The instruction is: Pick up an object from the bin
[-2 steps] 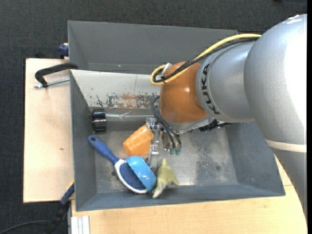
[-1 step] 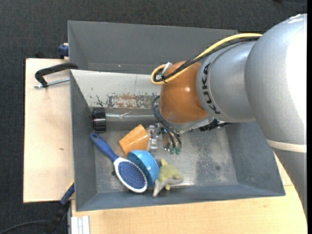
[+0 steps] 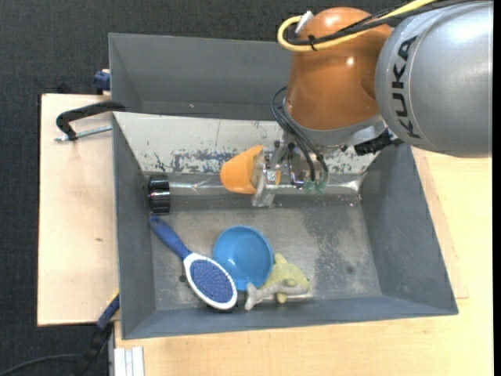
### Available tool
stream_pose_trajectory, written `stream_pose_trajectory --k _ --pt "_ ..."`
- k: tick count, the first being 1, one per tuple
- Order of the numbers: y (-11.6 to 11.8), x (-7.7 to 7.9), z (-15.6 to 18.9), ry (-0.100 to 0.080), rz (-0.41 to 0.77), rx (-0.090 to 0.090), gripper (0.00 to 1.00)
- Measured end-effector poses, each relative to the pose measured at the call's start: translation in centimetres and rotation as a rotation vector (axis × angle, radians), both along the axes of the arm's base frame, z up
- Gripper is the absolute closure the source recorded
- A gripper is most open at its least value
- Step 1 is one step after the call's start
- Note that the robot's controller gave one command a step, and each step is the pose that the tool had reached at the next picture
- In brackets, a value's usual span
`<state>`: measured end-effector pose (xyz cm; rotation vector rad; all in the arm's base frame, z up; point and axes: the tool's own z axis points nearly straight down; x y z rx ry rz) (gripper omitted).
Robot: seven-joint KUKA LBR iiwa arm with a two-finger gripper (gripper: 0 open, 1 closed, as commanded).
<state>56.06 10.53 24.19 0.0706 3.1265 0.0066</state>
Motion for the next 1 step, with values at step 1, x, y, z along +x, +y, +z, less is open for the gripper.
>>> stream_pose_trajectory --k 1 --pt "4.37 0.33 3.87 0.004 0.361 -0.004 1.00"
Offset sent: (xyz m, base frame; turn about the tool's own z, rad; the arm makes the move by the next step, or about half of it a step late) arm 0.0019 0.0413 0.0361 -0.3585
